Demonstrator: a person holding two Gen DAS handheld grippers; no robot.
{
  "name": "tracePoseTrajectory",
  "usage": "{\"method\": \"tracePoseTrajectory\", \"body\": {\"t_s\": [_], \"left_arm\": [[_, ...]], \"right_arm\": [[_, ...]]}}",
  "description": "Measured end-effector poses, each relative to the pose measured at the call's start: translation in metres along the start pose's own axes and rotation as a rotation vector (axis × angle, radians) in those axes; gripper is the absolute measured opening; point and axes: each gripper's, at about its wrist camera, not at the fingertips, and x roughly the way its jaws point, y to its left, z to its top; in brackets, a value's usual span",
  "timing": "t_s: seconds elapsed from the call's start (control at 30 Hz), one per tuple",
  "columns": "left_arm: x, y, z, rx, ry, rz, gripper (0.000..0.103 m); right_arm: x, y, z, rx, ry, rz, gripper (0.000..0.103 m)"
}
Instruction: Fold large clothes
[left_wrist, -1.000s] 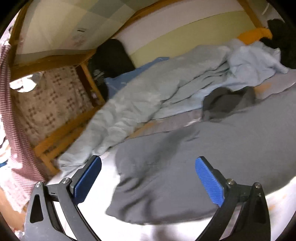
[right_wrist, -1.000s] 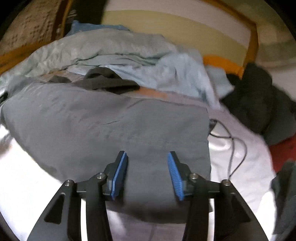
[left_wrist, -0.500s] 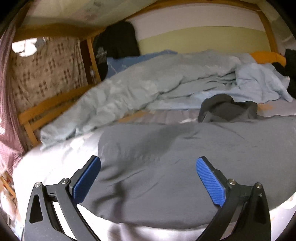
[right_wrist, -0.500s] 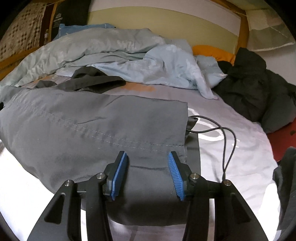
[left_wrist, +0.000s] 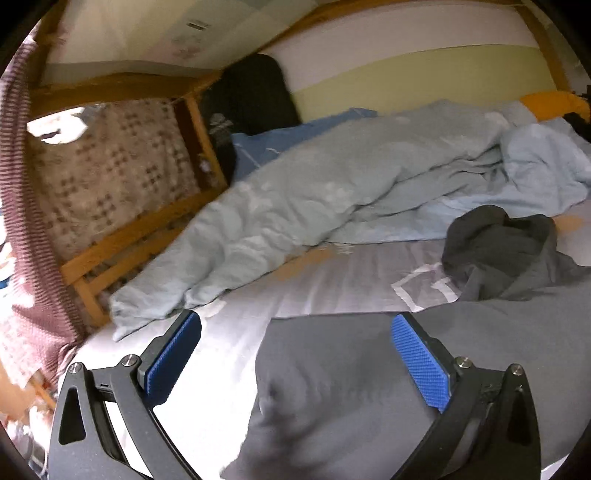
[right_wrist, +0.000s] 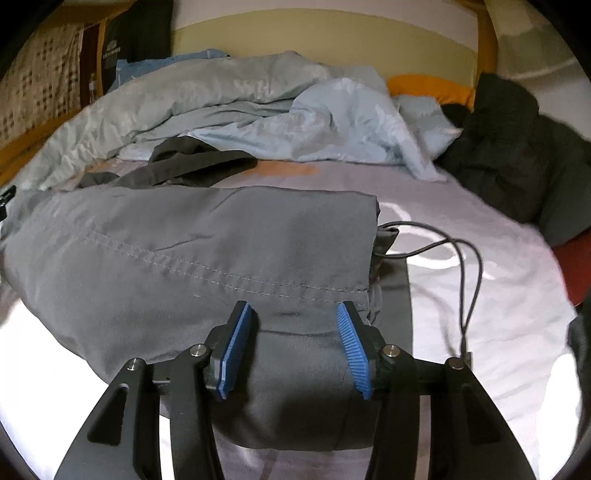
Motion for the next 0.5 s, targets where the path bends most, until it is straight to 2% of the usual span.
{"method": "tracePoseTrajectory", "body": {"t_s": [0.07,0.13,0.2,0.23,0.27,0.33,0.43,0.5], "left_arm": [[0.008,0.008,-0.008,0.026,-0.038,0.012,0.103],[0.025,0.011,-0.020,0.047,-0.016,-0.003,0.103],[0.058,0.005,-0.035,0.072,0.114,-0.014,0.103],[0.069,0.001,-0.038,0.080,0.174,-0.048,0.103],[0.075,-0.001,-0.039,0.080,0.196,-0.066,0.103],[0.075,0.003,-0.037,0.055,0.176,-0.090,0.102],[0.085,0.006,-0.038,0.034,0.220,-0.130,0.103],[0.076,0.002,-0.038,0.063,0.189,-0.063,0.102]], "right_arm": [[0.003,0.001,0.001,0.001,0.013,-0.001,0.052],[0.005,0.006,0.002,-0.018,0.018,-0.026,0.052],[0.007,0.010,0.002,-0.033,0.021,-0.046,0.052],[0.007,0.011,0.002,-0.032,0.022,-0.047,0.052],[0.007,0.011,0.002,-0.031,0.019,-0.043,0.052],[0.008,0.011,0.002,-0.023,0.018,-0.035,0.052],[0.010,0.009,0.002,-0.008,0.024,-0.018,0.052],[0.011,0.007,0.002,-0.002,0.029,-0.009,0.052]]}}
